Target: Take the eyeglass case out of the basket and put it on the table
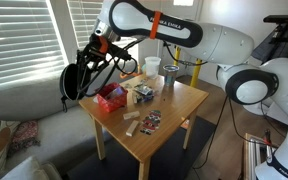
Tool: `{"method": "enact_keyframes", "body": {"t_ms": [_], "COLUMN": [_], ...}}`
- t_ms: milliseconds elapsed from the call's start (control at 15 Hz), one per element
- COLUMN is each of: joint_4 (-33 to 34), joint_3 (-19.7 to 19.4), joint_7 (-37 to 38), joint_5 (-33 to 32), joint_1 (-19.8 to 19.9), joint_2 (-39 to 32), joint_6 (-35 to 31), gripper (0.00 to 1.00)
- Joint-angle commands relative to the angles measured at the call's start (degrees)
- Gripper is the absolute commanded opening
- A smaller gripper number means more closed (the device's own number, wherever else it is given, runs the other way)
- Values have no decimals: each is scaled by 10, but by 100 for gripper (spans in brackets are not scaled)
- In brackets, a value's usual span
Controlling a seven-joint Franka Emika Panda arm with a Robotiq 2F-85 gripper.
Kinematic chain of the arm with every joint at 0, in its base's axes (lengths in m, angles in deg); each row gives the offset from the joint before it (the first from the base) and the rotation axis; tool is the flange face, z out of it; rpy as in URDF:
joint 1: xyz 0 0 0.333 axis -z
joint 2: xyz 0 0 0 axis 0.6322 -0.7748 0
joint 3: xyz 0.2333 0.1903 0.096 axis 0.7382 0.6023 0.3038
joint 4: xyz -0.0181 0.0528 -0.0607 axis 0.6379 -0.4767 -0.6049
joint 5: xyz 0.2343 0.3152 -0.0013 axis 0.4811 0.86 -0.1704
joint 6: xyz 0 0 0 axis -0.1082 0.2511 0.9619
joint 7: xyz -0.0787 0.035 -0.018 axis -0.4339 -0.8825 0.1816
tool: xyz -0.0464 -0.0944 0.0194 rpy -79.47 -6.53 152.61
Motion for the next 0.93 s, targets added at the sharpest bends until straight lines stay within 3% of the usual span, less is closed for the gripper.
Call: {"method": "enact_keyframes", "body": {"t_ms": [0, 67, 200, 533, 867], "joint_4": [18, -15, -7, -3, 9], "joint_3": [-8, -11, -12, -13, 8], "joint_7": [8, 14, 15, 147, 330], "joint_5": [-4, -6, -7, 5, 46], "joint_1": [-3, 0, -3, -17, -32], "joint_2": [-5, 17, 22, 33, 22], "joint_6": [56, 86, 180, 329, 364], "gripper": [3, 3, 3, 3, 3]}}
